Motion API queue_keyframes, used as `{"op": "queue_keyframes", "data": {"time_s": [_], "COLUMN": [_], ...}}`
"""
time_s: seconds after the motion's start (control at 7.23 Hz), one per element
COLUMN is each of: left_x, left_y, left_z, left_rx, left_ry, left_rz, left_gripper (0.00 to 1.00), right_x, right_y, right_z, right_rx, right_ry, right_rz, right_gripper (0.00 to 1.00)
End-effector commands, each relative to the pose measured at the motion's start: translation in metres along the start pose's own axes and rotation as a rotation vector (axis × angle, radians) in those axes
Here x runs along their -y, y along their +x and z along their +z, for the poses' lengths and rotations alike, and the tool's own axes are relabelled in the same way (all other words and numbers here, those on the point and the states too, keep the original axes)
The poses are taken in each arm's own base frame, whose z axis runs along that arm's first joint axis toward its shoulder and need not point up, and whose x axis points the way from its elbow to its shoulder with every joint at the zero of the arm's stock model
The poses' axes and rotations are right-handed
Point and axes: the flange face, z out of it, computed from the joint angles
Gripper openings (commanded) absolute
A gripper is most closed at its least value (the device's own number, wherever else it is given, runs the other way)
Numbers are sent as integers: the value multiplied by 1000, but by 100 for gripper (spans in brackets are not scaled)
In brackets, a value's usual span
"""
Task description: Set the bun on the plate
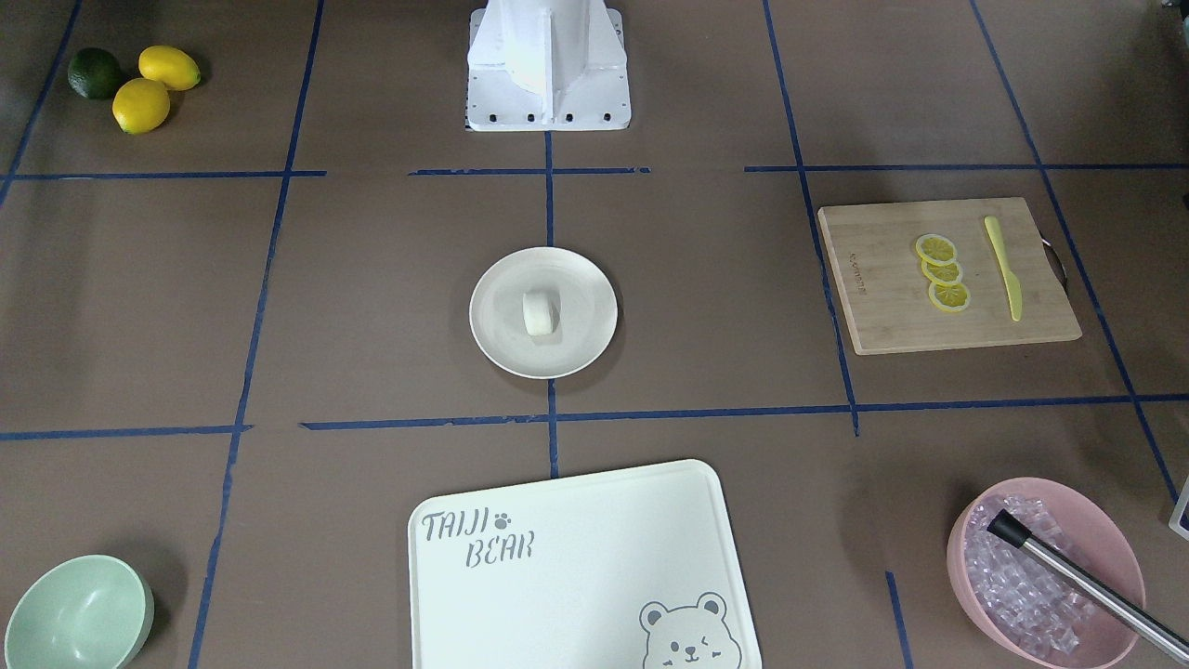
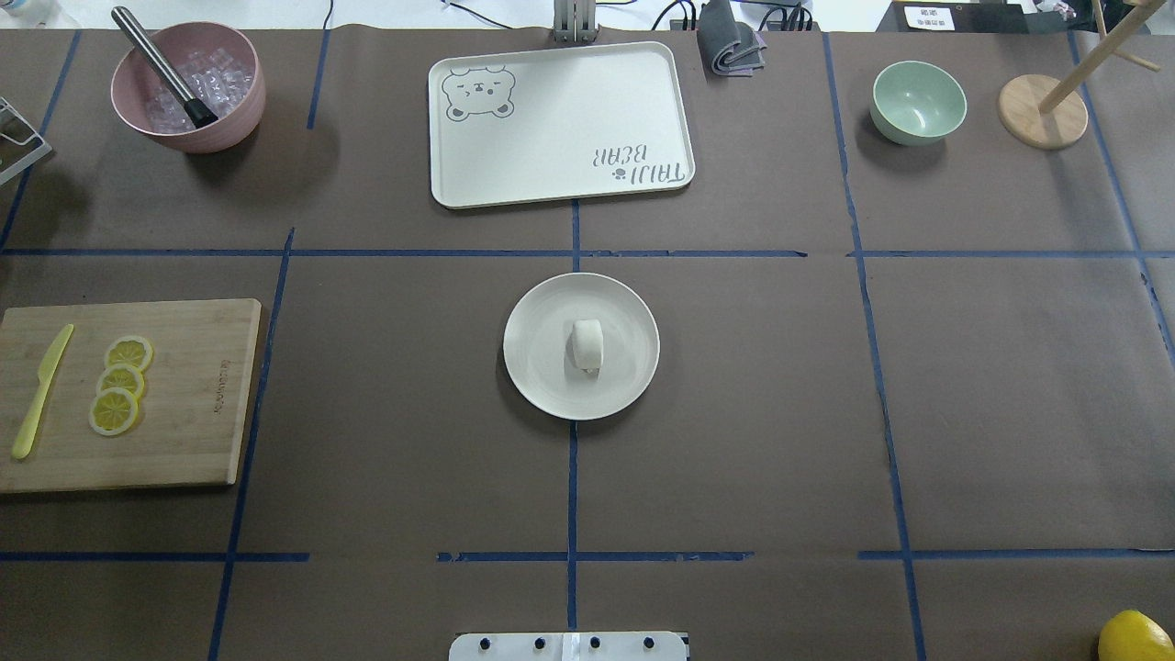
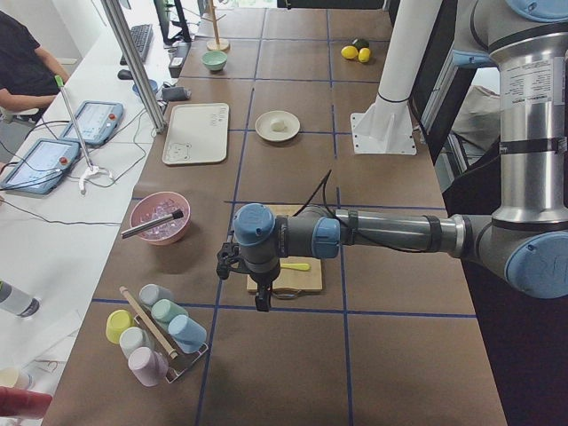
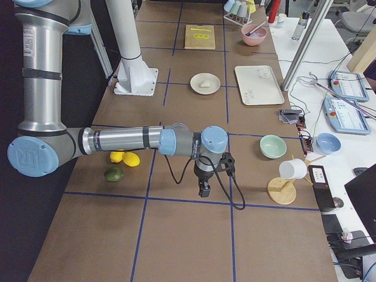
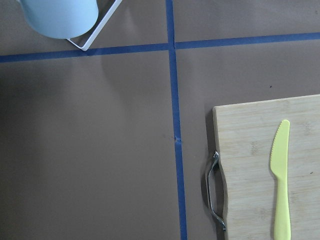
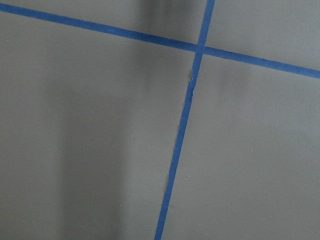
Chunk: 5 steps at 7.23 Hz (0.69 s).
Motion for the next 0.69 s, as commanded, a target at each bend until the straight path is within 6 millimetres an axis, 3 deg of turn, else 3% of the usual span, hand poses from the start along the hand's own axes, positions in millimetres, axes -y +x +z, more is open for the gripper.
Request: {"op": "queue_keyframes", "data": {"time_s": [0.0, 0.55], "left_x": [-2, -5], "left_y": [0, -5], "left_z": [0, 4], "left_rx": [-2, 4], "left_ry": [-3, -13], "left_rz": [-3, -16], "left_gripper": [100, 100], "right_x": [0, -1], "right_y": [0, 0], "right_z": [0, 1], "right_rx": [0, 2], "right_ry": [0, -1], "right_rz": [3, 8], "right_gripper": [100, 100]}}
